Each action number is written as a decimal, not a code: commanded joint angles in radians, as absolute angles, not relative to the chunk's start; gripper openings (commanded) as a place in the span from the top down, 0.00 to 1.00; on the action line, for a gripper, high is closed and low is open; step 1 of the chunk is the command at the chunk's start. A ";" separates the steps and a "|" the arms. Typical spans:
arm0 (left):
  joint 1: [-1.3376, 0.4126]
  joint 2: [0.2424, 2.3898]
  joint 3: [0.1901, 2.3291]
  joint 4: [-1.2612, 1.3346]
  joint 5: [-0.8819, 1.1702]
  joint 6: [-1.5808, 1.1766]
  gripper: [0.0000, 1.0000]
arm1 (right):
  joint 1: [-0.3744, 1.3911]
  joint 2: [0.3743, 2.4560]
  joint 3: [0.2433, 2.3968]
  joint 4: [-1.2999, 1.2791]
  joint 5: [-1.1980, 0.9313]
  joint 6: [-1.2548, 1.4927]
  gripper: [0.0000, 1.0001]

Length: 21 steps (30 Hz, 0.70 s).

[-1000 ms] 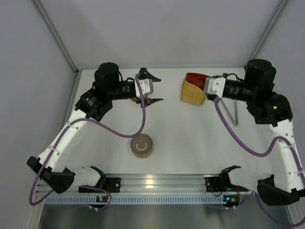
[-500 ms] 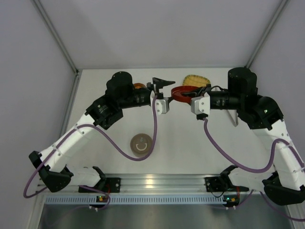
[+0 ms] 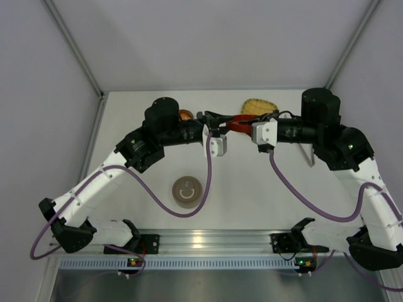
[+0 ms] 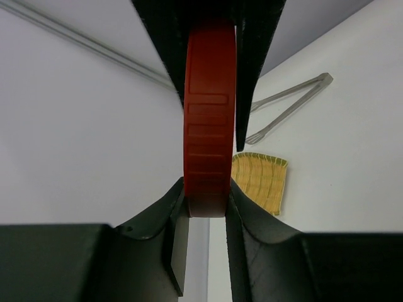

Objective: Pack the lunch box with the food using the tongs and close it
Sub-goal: Adjust the box lid.

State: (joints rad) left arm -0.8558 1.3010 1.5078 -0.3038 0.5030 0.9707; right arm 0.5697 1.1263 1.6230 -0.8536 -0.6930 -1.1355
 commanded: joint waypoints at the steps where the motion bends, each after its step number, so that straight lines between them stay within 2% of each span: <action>1: -0.859 1.299 1.548 -0.336 0.485 1.000 1.00 | 0.594 1.118 1.629 -0.781 -0.655 -1.121 0.71; 3: -0.859 1.295 1.546 -0.354 0.462 1.028 1.00 | 0.594 1.129 1.641 -0.801 -0.605 -1.117 0.60; 4: -0.859 1.296 1.552 -0.366 0.448 1.028 1.00 | 0.594 1.134 1.647 -0.811 -0.589 -1.118 0.57; 5: -0.859 1.298 1.558 -0.376 0.419 1.028 1.00 | 0.595 1.138 1.658 -0.824 -0.575 -1.120 0.58; 10: -0.859 1.301 1.565 -0.399 0.393 1.026 1.00 | 0.594 1.150 1.671 -0.847 -0.531 -1.118 0.70; 15: -0.859 1.312 1.581 -0.400 0.390 1.026 1.00 | 0.595 1.195 1.701 -0.897 -0.493 -1.123 0.76; 18: -0.862 1.322 1.597 -0.417 0.387 1.029 1.00 | 0.597 1.212 1.710 -0.902 -0.473 -1.127 0.89; 19: -0.864 1.324 1.598 -0.420 0.382 1.034 1.00 | 0.603 1.213 1.707 -0.900 -0.466 -1.131 1.00; 21: -0.867 1.324 1.600 -0.417 0.377 1.038 1.00 | 0.614 1.207 1.692 -0.881 -0.433 -1.159 1.00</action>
